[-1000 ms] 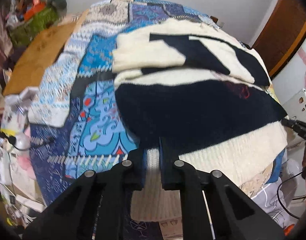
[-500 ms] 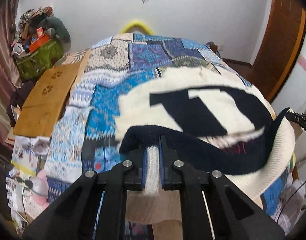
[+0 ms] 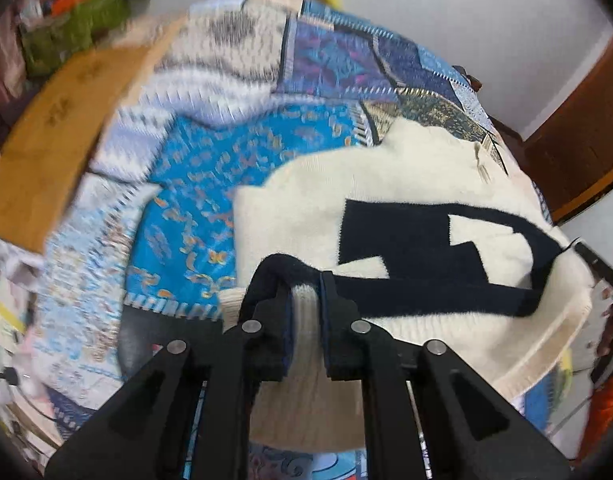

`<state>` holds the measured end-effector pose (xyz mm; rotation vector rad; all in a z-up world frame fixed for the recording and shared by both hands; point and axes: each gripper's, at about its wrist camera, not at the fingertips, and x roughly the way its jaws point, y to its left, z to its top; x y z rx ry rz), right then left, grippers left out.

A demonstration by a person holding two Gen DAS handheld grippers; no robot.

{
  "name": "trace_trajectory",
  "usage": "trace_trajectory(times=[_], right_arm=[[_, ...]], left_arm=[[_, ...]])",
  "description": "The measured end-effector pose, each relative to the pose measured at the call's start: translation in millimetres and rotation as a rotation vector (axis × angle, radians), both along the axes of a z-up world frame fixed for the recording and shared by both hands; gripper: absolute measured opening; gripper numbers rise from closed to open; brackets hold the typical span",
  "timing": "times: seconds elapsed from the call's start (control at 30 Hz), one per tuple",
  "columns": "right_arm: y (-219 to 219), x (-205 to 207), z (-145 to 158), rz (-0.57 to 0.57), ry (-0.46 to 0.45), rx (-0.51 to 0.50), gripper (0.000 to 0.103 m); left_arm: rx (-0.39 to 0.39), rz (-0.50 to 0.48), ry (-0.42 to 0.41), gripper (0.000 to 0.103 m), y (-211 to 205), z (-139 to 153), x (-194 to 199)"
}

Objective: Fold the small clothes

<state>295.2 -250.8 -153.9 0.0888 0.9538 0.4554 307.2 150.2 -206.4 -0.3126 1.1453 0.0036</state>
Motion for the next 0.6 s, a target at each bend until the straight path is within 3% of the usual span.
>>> trace_trajectory(times=[0.13,0.17,0.2,0.27,0.37,0.43,0.6], right_arm=[[-11,11,3,0.002,0.051,0.046,0.010],[-14,12,8,0.002,0.050,0.063,0.013],[-17,14,12,-0.008,0.036,0.062,0.022],[-25,14,26,-0.057,-0.033,0.026,0.040],[-39,12,42,-0.102,-0.083,0.039,0.044],[-40,5,48,-0.096,-0.106,-0.005,0.044],[-36,-10,43,-0.034,-0.107,-0.070,0.047]], left_arm=[[-0.058,0.013,-0.002,0.017,12,7,7],[-0.043,0.018,-0.010,0.026,14,12,8],[0.013,0.043,-0.033,0.046,16,21,7],[0.071,0.083,-0.091,0.064,23,34,6],[0.143,0.102,-0.136,0.064,28,50,-2],[0.185,0.092,-0.143,0.064,28,53,-8],[0.260,0.040,-0.128,0.064,21,42,-28]])
